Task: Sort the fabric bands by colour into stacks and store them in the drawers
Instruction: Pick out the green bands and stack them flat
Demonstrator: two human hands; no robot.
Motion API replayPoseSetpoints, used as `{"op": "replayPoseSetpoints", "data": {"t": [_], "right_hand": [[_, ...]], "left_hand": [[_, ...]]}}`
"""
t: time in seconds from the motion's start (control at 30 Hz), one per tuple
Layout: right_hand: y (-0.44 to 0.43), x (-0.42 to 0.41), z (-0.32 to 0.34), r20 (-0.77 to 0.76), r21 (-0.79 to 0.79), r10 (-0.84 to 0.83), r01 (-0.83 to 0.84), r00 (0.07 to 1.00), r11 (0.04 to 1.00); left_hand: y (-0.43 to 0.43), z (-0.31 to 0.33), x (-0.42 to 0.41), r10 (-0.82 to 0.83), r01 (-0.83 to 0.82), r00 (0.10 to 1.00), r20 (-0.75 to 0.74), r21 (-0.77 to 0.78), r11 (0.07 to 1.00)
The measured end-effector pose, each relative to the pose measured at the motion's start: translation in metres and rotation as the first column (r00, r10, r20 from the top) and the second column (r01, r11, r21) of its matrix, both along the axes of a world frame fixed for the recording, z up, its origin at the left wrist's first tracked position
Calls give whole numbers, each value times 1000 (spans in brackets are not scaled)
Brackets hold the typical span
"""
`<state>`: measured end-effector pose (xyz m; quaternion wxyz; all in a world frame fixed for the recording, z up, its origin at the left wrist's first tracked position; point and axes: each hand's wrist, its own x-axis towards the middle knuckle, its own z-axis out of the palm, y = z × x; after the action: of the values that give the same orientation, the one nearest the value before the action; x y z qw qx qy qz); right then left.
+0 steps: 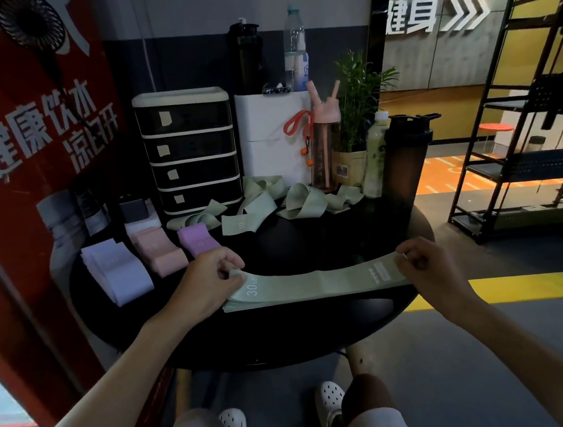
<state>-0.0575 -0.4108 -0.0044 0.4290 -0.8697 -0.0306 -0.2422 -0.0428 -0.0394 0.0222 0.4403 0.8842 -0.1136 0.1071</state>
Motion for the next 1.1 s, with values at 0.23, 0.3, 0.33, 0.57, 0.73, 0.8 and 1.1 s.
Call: {"op": "replayPoseSetpoints", "data": {"t": [0.23, 0.3, 0.33, 0.57, 0.73, 0.8, 1.1], "right_hand": [[-6, 5, -9, -3, -69, -1, 1, 1000, 998], [-7, 4, -12, -27, -82, 3, -6, 1000, 997], [-8, 2, -12, -37, -94, 17, -20, 999, 995], [-8, -4, -13, -60, -320, 74, -89, 995, 943], [-5, -7, -10, -79, -328, 51, -75, 996, 942], [-2, -8, -7, -103, -368, 21, -57, 994, 928], [61, -16, 21, -14, -549, 229, -199, 973, 812]], "left_hand": [[-4, -2, -3, -18, 7, 997, 72, 154, 988], [-2, -4, -4, -37, 8, 994, 99, 277, 961], [0, -5, -4, -67, 38, 994, 83, 316, 948], [9, -18, -7, -271, 249, 962, 17, 339, 907], [11, -24, -7, -254, 233, 966, 49, 261, 937], [11, -26, -7, -247, 227, 967, 53, 250, 941], [10, -29, -7, -245, 220, 967, 71, 253, 942]]}}
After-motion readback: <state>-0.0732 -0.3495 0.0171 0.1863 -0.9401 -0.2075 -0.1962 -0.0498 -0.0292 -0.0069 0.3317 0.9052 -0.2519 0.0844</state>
